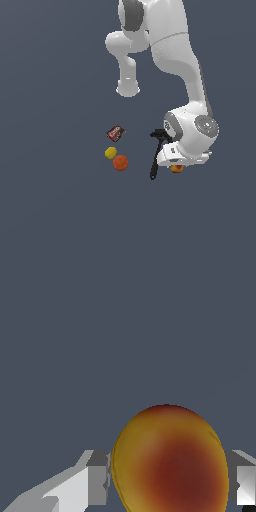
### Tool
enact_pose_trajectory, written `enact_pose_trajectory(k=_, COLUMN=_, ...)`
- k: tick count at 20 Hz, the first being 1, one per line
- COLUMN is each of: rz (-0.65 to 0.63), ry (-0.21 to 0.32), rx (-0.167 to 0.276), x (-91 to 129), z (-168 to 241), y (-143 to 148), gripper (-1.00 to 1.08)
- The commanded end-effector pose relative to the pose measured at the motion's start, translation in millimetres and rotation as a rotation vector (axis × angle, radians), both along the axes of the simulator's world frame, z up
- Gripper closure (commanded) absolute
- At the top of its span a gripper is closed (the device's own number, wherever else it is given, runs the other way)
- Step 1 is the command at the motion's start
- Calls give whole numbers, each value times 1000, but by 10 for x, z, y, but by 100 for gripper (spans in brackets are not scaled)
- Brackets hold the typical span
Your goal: Pick up a designated object from a clutter of objects.
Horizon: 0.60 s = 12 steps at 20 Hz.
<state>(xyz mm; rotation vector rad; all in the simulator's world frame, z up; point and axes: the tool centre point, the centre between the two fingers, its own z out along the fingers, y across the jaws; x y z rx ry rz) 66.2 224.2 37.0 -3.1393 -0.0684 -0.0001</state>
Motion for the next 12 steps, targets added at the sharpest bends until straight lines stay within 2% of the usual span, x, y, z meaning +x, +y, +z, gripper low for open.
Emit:
enact_pose_trajectory(k=1, rz=0, ry=-1, rx=0, x=-9, z=35, y=-16, gripper=108)
enact_pose_trajectory(k=12, rz=-1, ry=-2, rx=-1, x=-227, z=432, y=-251, gripper=108)
